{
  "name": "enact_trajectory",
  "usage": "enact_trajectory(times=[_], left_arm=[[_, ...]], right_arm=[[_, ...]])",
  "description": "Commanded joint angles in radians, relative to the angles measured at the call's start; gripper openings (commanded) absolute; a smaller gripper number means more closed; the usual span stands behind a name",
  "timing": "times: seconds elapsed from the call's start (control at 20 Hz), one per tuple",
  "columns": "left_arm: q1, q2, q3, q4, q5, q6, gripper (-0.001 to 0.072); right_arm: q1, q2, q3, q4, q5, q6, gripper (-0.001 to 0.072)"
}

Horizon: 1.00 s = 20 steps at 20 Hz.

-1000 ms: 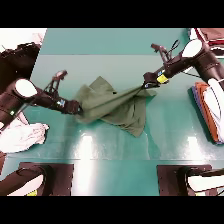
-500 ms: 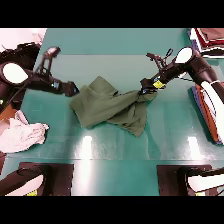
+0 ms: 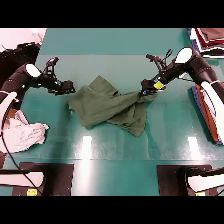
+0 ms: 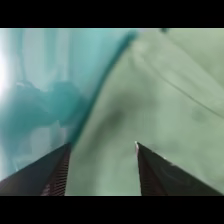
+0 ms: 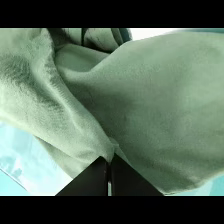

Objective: Fold the shirts.

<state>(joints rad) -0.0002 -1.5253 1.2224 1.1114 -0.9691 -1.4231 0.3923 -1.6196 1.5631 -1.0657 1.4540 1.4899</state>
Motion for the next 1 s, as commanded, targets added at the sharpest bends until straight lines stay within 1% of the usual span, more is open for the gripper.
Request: enact_trajectory(times=[0.0,0.1,0.2,0.3,0.35,0.4,0.45,0.55,0.65,0.8,0.95], left_arm=[[0.028,-0.086,0.002,-0.065,-0.007,0.045,0.0491],[0.019,-0.095,0.002,-0.073,-0.010,0.058,0.0491],[-0.002,-0.095,0.002,-0.078,-0.020,0.097,0.0490],[-0.019,-0.095,0.003,-0.081,-0.018,0.096,0.0486],[-0.021,-0.095,0.003,-0.089,-0.018,0.096,0.0320],[-0.021,-0.094,0.005,-0.095,-0.018,0.096,0.0111],[-0.021,-0.092,0.013,-0.094,-0.021,0.095,0.0026],[-0.021,-0.069,0.054,-0.094,-0.029,0.088,0.0025],[-0.019,-0.004,0.122,-0.089,-0.015,0.087,0.0025],[0.003,0.151,0.258,-0.082,-0.005,0.088,0.0025],[0.021,0.341,0.399,-0.068,-0.010,0.089,0.0025]], right_arm=[[0.006,-0.001,0.000,0.000,0.004,0.000,0.0014],[0.014,-0.001,0.000,0.000,0.005,0.000,0.0014],[0.025,-0.001,0.000,0.000,-0.005,0.000,0.0015],[0.030,-0.001,0.000,-0.001,-0.007,0.000,0.0015],[0.030,0.000,0.000,0.000,-0.006,0.000,0.0015],[0.029,0.003,0.000,-0.002,-0.004,0.000,0.0015],[0.029,0.010,0.000,-0.004,-0.007,0.000,0.0014],[0.027,0.039,0.000,-0.013,-0.032,-0.003,0.0015],[0.005,0.090,0.001,-0.012,-0.054,-0.006,0.0015],[-0.056,0.186,0.064,-0.012,-0.042,-0.006,0.0015],[-0.111,0.279,0.218,-0.012,-0.050,-0.007,0.0014]])
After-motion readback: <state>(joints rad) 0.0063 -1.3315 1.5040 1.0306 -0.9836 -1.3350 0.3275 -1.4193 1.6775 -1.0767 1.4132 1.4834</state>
